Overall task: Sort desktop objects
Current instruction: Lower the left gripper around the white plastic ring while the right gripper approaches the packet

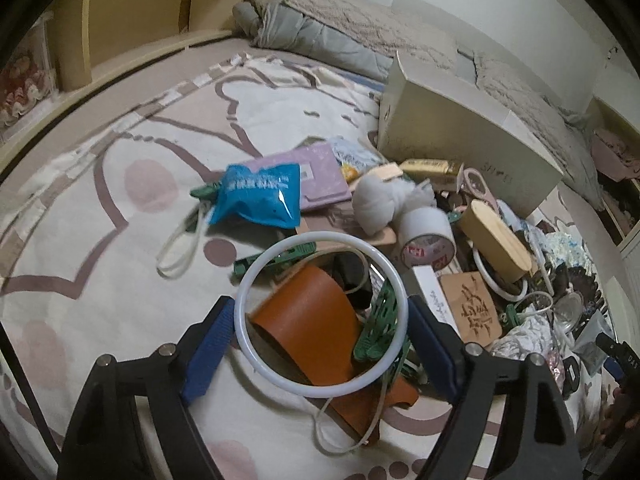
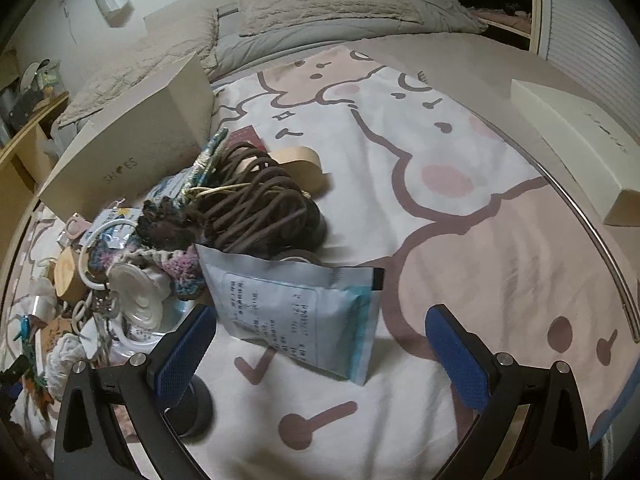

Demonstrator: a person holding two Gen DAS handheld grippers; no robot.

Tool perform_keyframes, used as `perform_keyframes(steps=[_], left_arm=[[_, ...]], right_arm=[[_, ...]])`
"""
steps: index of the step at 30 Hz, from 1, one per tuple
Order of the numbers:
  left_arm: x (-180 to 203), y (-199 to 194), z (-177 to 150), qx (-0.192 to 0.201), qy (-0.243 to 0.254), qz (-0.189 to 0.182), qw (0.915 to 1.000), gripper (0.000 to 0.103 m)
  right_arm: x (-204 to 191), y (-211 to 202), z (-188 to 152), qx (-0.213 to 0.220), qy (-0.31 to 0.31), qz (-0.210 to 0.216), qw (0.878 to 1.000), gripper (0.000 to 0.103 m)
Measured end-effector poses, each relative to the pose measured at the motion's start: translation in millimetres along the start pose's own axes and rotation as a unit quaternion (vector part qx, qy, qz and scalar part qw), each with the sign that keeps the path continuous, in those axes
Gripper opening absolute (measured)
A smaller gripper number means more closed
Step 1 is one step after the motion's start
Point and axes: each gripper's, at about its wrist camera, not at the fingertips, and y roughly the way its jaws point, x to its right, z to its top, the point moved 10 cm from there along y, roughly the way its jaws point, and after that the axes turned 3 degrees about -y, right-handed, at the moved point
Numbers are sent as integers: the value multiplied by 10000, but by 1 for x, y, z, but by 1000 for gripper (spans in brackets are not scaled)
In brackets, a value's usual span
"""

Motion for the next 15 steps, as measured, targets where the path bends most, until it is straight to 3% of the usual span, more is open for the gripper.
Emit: perform_keyframes(steps=[9,15], left_arm=[[20,-21,3,246,310,-231,9989,85],[42,-29,-7,236,663,-403,9967,85]], right_arm=[[-16,4,1,22,-152,-49,9999,103],[-14,-12,5,297,-219,-392,9985,103]])
